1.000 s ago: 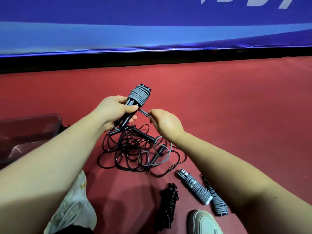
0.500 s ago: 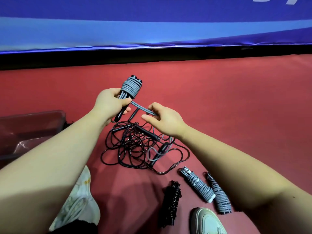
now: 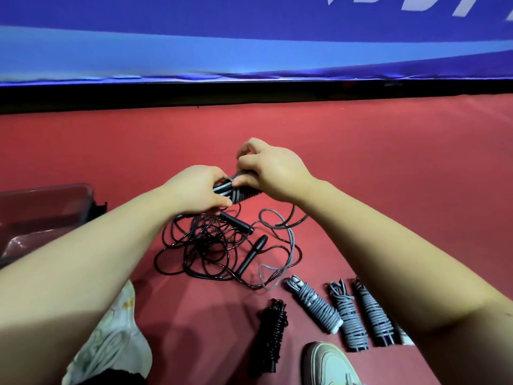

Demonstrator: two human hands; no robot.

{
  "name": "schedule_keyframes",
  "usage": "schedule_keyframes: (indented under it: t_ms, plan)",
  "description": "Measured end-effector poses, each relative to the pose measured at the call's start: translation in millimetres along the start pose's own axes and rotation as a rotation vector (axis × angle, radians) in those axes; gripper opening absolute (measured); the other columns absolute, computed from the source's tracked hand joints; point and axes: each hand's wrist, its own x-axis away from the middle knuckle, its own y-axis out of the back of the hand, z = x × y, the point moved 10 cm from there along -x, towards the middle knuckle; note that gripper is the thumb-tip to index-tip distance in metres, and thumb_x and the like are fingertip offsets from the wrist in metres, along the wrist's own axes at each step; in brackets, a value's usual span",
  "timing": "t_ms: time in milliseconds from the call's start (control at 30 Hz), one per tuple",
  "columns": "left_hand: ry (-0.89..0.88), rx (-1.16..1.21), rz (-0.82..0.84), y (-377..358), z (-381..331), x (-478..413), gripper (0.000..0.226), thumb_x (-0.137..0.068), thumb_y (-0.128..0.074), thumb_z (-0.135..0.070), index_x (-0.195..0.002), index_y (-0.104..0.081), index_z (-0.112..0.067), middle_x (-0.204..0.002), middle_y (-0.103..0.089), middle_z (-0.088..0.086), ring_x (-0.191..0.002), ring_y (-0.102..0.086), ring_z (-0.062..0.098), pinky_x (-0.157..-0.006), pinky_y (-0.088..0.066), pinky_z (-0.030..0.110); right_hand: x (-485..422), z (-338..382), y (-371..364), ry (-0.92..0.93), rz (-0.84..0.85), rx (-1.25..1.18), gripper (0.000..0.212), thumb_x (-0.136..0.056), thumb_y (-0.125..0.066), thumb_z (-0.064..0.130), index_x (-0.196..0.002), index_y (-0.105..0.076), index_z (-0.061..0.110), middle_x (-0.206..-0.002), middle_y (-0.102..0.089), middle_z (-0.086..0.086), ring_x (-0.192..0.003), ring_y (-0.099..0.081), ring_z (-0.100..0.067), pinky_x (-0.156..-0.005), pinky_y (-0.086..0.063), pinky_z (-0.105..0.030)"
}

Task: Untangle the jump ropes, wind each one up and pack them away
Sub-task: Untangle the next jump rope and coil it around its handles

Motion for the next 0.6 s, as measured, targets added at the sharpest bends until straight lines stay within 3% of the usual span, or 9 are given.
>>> schedule_keyframes:
  t_ms: [100, 200, 300, 367, 433, 500, 567, 600]
  plan:
    - [-0.030, -0.037, 0.091, -14, -5, -1, 0.037, -0.079, -0.074, -0.026, -0.100, -0.046, -0.017, -0.080, -0.059, -0.009, -0.075, -0.056, 0.015, -0.063, -0.037, 0.027, 6, -6, -17, 0.000, 0.187, -0.104, 0.047, -0.085, -0.056, 0.050, -0.115, -0.053, 0.014, -0.111, -0.064, -0.001, -0.098, -0.059, -0.027, -0.070, -0.039, -0.032]
    - [-0.045, 0.010, 0.167, -22, -6, -2, 0.042, -0.076, -0.077, -0.025, -0.091, -0.038, -0.019, -0.077, -0.058, -0.010, -0.069, -0.054, 0.010, -0.060, -0.038, 0.026, 17, -9, -36, -0.019, 0.366, -0.116, 0.048, -0.091, -0.048, 0.048, -0.131, -0.050, 0.022, -0.120, -0.064, 0.000, -0.108, -0.057, -0.023, -0.081, -0.041, -0.031]
    - [-0.074, -0.058, 0.171, -19, -11, -3, 0.044, -0.076, -0.078, -0.026, -0.092, -0.038, -0.017, -0.076, -0.055, -0.009, -0.066, -0.049, 0.006, -0.057, -0.036, 0.025, 23, -8, -37, -0.017, 0.348, -0.218, 0.039, -0.094, -0.047, 0.041, -0.124, -0.060, 0.021, -0.120, -0.063, -0.002, -0.110, -0.056, -0.022, -0.087, -0.043, -0.031]
    - [-0.076, -0.149, 0.141, -9, -13, -3, 0.043, -0.076, -0.076, -0.030, -0.095, -0.040, -0.018, -0.082, -0.056, -0.006, -0.072, -0.050, 0.013, -0.064, -0.040, 0.030, 24, -12, -34, -0.068, 0.275, -0.298, 0.035, -0.094, -0.049, 0.038, -0.120, -0.064, 0.018, -0.116, -0.065, -0.003, -0.107, -0.057, -0.021, -0.087, -0.043, -0.031]
    - [-0.084, -0.244, 0.003, 15, -14, -4, 0.042, -0.075, -0.075, -0.038, -0.102, -0.046, -0.021, -0.096, -0.062, -0.004, -0.086, -0.055, 0.019, -0.076, -0.046, 0.034, 23, -20, -32, -0.131, 0.182, -0.369, 0.033, -0.095, -0.049, 0.036, -0.115, -0.067, 0.017, -0.112, -0.067, -0.004, -0.104, -0.058, -0.020, -0.086, -0.044, -0.031]
    - [-0.111, -0.248, -0.321, 55, -15, 0, 0.055, -0.072, -0.075, -0.045, -0.116, -0.050, -0.023, -0.111, -0.063, -0.002, -0.099, -0.057, 0.023, -0.087, -0.046, 0.037, 23, -31, -27, -0.246, 0.064, -0.512, 0.030, -0.096, -0.049, 0.033, -0.111, -0.069, 0.017, -0.111, -0.068, -0.003, -0.097, -0.059, -0.014, -0.084, -0.043, -0.027]
    - [-0.093, 0.028, -0.636, 83, -4, 15, 0.072, -0.071, -0.077, -0.044, -0.130, -0.043, -0.022, -0.122, -0.052, 0.001, -0.101, -0.055, 0.024, -0.092, -0.043, 0.038, 24, -44, -23, -0.400, -0.057, -0.692, 0.030, -0.097, -0.048, 0.032, -0.110, -0.069, 0.015, -0.105, -0.070, -0.001, -0.090, -0.059, -0.009, -0.080, -0.043, -0.023]
    - [-0.032, 0.226, -0.673, 83, 7, 17, 0.075, -0.074, -0.076, -0.041, -0.135, -0.037, -0.020, -0.124, -0.046, 0.002, -0.098, -0.054, 0.022, -0.092, -0.043, 0.036, 23, -48, -20, -0.460, -0.113, -0.765, 0.031, -0.097, -0.047, 0.032, -0.109, -0.069, 0.014, -0.097, -0.070, 0.000, -0.084, -0.059, -0.008, -0.076, -0.043, -0.022]
